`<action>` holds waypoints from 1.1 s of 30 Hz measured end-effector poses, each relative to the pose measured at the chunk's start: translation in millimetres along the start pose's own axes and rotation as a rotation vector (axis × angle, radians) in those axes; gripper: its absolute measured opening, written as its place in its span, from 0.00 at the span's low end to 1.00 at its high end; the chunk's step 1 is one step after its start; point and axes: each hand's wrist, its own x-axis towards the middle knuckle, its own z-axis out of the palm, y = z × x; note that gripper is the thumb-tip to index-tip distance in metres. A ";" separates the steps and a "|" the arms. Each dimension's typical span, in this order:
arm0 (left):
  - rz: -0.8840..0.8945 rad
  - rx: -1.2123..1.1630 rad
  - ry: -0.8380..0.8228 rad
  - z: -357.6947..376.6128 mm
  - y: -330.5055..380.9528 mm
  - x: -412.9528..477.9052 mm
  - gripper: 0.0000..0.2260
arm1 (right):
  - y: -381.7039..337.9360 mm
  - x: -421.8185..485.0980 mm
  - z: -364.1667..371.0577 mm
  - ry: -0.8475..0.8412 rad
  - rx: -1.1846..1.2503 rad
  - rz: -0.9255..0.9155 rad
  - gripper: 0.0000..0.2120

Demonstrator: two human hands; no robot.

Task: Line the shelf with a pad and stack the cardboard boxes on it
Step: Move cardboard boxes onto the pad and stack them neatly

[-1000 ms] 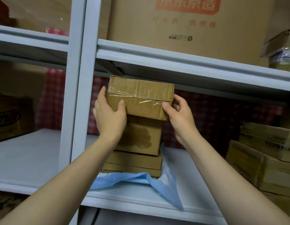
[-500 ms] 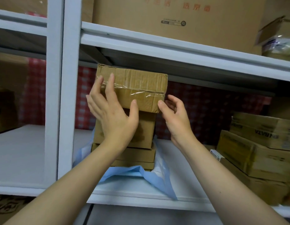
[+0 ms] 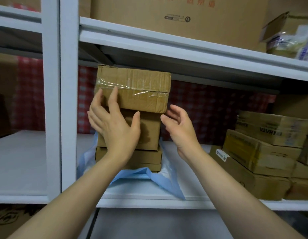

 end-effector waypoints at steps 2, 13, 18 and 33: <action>0.028 -0.001 0.000 -1.4 0.6 -4.0 0.33 | 1.6 -4.7 -1.5 0.023 -0.007 0.015 0.25; 0.152 -0.136 -0.054 19.7 50.6 -48.8 0.20 | 16.7 -19.6 -66.8 0.311 -0.050 -0.023 0.15; 0.204 -0.172 -0.096 56.0 92.1 -69.0 0.19 | 20.9 -17.5 -125.4 0.458 -0.040 -0.045 0.15; -0.171 -0.485 -0.719 234.5 248.2 -155.3 0.22 | 42.7 6.9 -363.3 0.793 -0.297 0.050 0.15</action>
